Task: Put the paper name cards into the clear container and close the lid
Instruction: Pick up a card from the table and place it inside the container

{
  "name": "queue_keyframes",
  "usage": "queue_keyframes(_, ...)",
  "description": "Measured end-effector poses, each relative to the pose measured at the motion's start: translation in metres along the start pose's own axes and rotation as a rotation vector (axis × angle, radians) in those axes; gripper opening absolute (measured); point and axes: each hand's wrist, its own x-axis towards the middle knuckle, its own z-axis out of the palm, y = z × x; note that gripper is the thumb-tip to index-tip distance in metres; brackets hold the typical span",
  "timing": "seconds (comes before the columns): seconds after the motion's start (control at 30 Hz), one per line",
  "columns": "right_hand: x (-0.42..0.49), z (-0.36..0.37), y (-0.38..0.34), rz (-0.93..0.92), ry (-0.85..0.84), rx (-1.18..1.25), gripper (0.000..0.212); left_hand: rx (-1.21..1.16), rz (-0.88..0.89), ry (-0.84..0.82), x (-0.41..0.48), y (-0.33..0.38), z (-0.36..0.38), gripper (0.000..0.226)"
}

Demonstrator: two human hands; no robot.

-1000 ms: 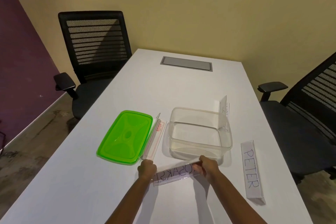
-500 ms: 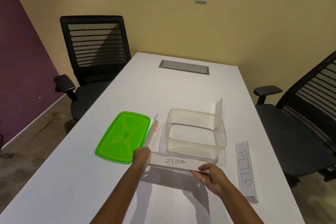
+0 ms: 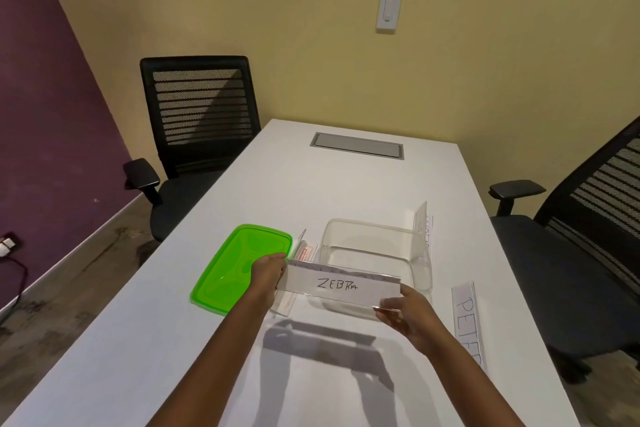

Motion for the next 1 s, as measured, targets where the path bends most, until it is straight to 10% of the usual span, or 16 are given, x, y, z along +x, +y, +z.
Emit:
queue_keyframes(0.47,0.003,-0.031,-0.006,-0.286,0.245,-0.259,0.051,0.065,0.061,-0.042,-0.016,-0.007,0.03,0.01)
queue_keyframes(1.0,0.003,-0.065,-0.016,-0.359,0.336,-0.451,0.043,0.19,0.109,-0.023,-0.022,-0.009,0.073,0.032)
